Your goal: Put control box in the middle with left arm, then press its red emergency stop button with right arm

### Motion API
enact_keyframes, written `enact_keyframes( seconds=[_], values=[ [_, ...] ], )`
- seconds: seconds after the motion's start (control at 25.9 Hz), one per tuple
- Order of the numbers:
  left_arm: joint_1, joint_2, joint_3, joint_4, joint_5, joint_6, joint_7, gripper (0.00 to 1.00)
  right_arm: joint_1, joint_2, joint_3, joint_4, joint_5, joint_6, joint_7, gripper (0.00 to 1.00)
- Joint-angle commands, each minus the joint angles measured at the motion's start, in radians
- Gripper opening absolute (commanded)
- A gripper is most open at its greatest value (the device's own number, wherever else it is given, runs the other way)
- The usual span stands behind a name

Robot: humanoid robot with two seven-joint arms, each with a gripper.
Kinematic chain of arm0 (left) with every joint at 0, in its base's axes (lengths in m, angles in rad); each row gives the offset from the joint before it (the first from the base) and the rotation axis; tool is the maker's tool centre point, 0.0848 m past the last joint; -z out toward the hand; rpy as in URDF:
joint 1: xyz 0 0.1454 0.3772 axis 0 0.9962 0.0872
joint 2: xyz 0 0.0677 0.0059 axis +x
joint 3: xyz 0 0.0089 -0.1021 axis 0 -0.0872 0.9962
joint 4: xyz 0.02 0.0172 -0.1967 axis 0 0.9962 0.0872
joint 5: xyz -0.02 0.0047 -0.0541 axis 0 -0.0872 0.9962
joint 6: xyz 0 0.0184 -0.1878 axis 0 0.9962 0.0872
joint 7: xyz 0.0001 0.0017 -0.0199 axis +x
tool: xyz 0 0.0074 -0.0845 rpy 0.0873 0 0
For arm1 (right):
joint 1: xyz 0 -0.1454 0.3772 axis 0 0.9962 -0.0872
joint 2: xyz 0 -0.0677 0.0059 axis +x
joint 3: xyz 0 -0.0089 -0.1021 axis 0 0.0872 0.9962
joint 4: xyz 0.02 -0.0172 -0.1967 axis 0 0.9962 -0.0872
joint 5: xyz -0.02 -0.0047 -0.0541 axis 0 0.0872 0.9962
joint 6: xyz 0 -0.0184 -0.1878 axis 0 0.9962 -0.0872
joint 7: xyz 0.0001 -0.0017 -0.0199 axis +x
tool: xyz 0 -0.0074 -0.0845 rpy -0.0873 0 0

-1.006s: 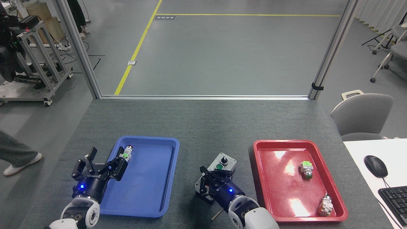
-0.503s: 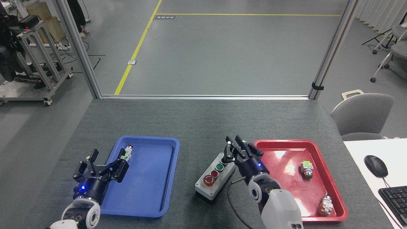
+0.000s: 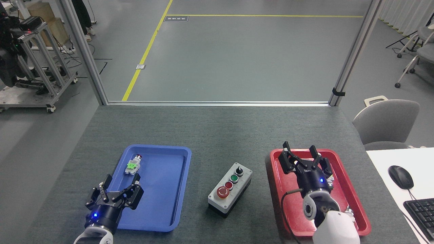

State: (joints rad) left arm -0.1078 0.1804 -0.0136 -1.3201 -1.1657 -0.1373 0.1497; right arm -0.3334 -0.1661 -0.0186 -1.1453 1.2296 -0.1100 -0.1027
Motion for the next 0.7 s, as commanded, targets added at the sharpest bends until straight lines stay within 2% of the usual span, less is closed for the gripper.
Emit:
enact_keyframes(
  seconds=[0.0, 0.19, 0.58, 0.66],
  values=[
    [0.002, -0.007, 0.003, 0.001, 0.003, 0.001, 0.007, 0.99, 0.088, 0.002, -0.017, -0.085, 0.05, 0.007, -0.014, 1.0],
    [0.002, -0.007, 0.003, 0.001, 0.008, 0.001, 0.002, 0.99, 0.097, 0.002, -0.024, -0.087, 0.073, 0.012, -0.011, 1.0],
    [0.002, -0.007, 0.004, 0.002, 0.008, 0.001, 0.004, 0.99, 0.119, 0.002, -0.026, -0.082, 0.079, 0.03, -0.014, 1.0],
    [0.002, -0.007, 0.004, 0.002, 0.008, 0.001, 0.004, 0.99, 0.145, 0.002, -0.024, -0.088, 0.079, 0.03, -0.014, 1.0]
  ],
)
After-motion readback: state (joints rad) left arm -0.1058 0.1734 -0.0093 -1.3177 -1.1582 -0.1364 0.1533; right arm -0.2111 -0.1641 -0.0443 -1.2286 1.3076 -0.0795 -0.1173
